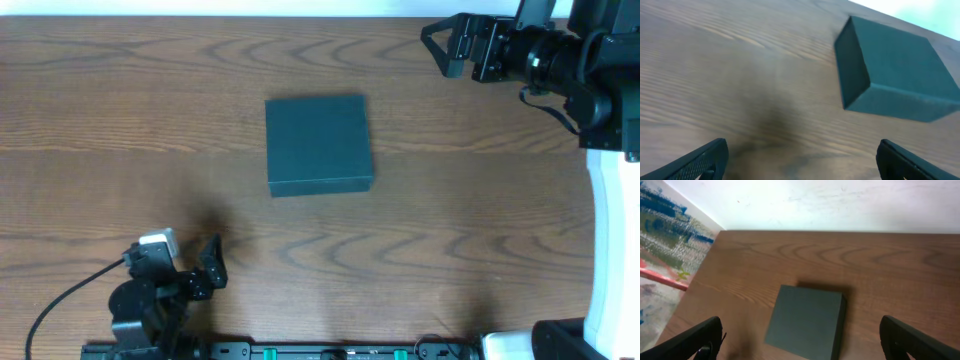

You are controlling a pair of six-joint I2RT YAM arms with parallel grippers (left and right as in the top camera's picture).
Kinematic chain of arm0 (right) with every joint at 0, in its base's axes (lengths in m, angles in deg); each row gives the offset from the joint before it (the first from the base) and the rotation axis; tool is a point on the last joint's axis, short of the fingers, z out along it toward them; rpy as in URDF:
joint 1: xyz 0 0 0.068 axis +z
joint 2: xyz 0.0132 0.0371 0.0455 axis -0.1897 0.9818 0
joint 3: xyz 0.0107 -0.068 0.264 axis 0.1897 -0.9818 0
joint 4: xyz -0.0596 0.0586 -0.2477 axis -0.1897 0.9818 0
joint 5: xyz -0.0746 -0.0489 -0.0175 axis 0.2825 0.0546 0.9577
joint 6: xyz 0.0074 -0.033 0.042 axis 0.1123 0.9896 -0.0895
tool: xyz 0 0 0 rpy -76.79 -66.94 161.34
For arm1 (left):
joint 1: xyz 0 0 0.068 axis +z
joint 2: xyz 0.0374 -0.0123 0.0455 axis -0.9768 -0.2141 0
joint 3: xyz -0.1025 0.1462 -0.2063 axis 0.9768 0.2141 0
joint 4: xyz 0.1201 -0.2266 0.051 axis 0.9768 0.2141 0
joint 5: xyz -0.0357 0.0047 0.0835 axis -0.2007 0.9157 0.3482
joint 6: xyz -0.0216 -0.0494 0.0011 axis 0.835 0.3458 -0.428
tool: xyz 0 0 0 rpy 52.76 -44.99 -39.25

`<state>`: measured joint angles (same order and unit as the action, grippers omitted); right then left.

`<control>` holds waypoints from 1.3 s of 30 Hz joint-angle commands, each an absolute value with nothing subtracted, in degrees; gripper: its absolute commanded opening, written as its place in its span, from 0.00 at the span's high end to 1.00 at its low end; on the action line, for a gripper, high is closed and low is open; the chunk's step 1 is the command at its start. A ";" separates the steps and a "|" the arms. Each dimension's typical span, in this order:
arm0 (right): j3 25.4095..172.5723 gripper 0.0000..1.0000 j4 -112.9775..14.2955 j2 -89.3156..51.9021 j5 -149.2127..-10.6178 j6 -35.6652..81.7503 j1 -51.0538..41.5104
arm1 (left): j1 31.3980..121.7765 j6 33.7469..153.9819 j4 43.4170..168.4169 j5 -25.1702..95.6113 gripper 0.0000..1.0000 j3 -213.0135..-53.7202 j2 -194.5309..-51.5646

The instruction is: Pack container

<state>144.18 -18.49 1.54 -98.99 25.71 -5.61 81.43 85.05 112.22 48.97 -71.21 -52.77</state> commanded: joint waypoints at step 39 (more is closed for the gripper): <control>144.35 0.01 -18.38 1.61 -98.85 26.32 -5.61 | 67.86 89.57 112.42 54.91 0.05 -62.94 -51.61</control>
<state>144.18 -18.49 1.54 -98.99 25.71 -5.61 68.07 89.20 111.26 54.08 -63.25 -52.09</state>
